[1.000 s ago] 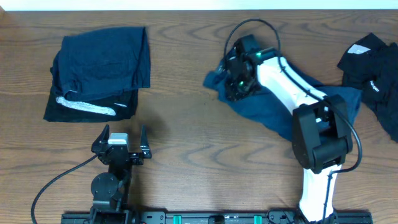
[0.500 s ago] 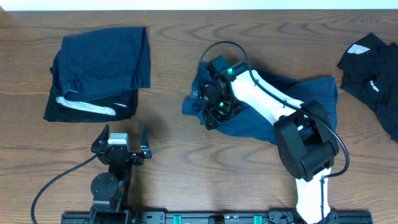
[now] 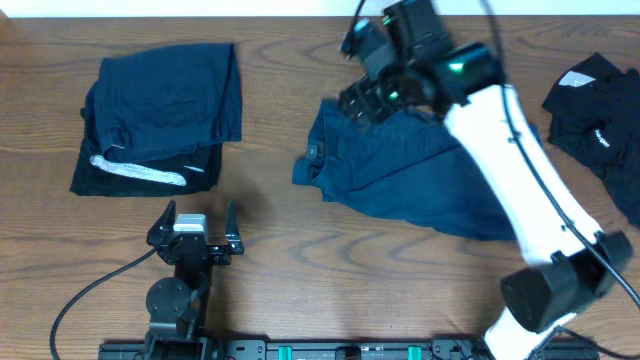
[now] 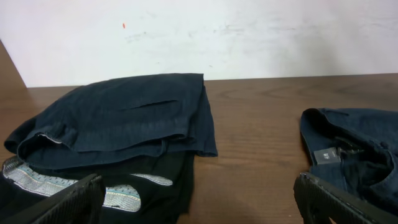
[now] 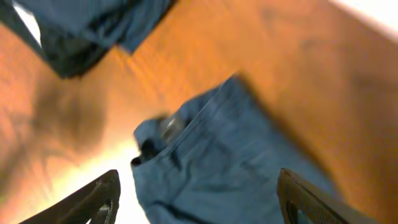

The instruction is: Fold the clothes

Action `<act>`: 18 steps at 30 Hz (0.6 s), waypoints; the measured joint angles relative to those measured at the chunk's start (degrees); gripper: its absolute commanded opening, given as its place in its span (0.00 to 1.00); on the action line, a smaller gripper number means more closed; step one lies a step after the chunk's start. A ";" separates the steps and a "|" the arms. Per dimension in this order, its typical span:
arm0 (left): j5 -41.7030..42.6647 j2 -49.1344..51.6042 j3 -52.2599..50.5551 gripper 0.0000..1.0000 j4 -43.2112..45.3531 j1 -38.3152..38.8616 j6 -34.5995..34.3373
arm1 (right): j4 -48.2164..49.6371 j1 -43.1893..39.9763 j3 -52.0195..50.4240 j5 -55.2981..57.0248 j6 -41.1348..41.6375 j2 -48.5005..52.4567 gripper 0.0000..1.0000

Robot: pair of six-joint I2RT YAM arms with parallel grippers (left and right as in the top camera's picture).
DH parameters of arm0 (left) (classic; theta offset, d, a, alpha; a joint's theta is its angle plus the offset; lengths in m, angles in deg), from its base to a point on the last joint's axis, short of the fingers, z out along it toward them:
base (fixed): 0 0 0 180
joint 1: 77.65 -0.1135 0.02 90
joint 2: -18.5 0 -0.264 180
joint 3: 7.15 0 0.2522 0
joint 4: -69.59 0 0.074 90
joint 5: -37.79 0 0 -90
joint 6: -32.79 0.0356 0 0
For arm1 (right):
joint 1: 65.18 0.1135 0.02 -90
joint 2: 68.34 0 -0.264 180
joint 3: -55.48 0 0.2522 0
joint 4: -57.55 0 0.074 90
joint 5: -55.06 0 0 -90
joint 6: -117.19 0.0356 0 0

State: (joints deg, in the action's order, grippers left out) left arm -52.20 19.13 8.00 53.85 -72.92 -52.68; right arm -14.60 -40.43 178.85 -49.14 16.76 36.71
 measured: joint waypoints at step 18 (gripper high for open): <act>0.00 0.00 0.00 0.98 0.02 0.00 0.00 | -2.38 -5.97 -2.54 1.09 -5.27 11.98 0.77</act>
State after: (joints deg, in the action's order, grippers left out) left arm -52.20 19.13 8.00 53.87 -72.92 -52.68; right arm -16.98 -46.40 176.31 -48.05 11.49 48.69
